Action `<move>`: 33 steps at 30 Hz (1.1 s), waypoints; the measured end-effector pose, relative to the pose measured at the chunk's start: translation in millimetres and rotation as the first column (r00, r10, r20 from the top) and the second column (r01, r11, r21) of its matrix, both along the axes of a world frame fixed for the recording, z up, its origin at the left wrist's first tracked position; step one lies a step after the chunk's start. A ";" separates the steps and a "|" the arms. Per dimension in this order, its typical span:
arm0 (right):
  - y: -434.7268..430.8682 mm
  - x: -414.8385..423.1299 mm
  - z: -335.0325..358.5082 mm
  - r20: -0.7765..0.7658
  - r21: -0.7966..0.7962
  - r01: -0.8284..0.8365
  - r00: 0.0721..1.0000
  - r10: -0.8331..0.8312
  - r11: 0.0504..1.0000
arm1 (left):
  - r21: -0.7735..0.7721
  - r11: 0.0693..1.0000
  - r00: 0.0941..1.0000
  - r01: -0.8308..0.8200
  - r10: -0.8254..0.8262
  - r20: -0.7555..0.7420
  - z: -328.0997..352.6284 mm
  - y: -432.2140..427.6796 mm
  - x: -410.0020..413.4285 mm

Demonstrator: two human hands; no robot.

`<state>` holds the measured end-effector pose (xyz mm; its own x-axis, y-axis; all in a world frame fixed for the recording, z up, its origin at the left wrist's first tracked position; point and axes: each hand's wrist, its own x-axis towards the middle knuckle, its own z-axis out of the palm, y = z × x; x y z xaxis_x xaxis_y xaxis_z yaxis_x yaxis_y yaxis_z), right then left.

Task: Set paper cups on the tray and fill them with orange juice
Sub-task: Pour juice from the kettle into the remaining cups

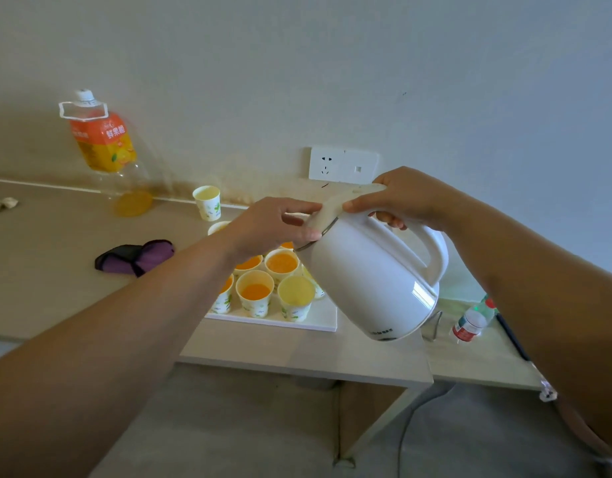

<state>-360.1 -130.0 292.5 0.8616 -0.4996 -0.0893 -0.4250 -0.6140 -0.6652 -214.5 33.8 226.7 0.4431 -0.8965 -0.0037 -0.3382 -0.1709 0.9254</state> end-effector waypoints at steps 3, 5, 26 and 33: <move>-0.2 -2.7 -2.8 -0.025 -0.032 -0.023 0.999 0.022 0.999 | -0.009 1.000 1.000 0.002 -0.002 -0.011 -5.6 2.8 -7.1; -1.0 -4.3 -5.5 -0.029 -0.037 -0.037 0.999 0.036 0.999 | -0.004 1.000 1.000 0.011 -0.011 -0.009 -8.3 3.9 -11.9; -6.4 -13.8 -21.2 -0.088 -0.058 -0.087 0.993 0.082 0.994 | -0.014 1.000 0.997 -0.016 0.015 -0.072 -31.2 2.0 -30.2; -7.5 -16.3 -18.9 -0.102 -0.069 -0.101 0.990 0.094 0.992 | 0.002 1.000 0.997 -0.026 0.026 -0.068 -29.7 1.2 -32.6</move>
<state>-376.4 -137.6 273.6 0.8953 -0.4222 -0.1419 -0.4219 -0.7015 -0.5744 -247.1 35.0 197.0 0.4650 -0.8846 -0.0359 -0.2695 -0.1801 0.9460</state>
